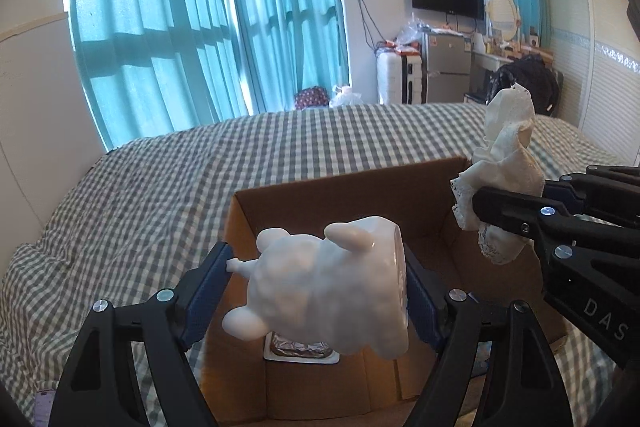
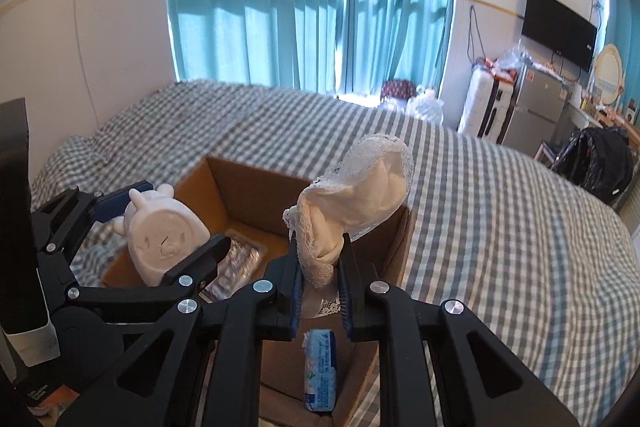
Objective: Organize objects
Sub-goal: 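Carry the cloth and figurine over the box and release both inside, then grasp the white mesh sock with the right tool while the left tool grasps the green hanger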
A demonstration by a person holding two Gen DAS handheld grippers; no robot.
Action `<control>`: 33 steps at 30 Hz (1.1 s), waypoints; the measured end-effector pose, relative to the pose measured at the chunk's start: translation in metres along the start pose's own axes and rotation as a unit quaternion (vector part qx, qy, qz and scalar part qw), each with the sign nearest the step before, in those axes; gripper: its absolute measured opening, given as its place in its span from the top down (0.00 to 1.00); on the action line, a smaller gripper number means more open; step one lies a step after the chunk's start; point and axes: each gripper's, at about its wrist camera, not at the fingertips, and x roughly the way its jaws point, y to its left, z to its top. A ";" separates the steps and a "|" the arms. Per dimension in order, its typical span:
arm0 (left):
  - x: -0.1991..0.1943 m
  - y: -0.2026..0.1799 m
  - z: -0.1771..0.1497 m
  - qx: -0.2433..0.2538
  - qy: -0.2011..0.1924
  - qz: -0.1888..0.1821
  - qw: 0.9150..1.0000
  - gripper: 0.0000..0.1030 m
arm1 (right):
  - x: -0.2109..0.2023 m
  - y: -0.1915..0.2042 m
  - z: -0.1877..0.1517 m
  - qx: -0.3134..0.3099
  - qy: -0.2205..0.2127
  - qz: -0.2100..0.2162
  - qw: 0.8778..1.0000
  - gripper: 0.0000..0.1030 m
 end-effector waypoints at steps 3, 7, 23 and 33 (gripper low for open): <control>0.011 -0.002 -0.006 0.001 0.015 -0.004 1.000 0.21 | 0.011 -0.005 -0.009 0.009 0.014 0.009 1.000 0.86; 0.022 -0.002 -0.011 -0.005 0.033 -0.010 0.999 0.21 | 0.019 -0.008 -0.013 0.014 0.025 0.011 1.000 0.86; -0.027 0.020 0.000 -0.054 0.027 -0.004 0.998 0.00 | -0.056 -0.014 -0.002 0.053 -0.029 -0.005 0.998 0.25; -0.106 0.043 -0.009 -0.089 -0.004 0.040 0.995 0.00 | -0.155 0.001 -0.005 0.029 -0.087 -0.010 0.996 0.05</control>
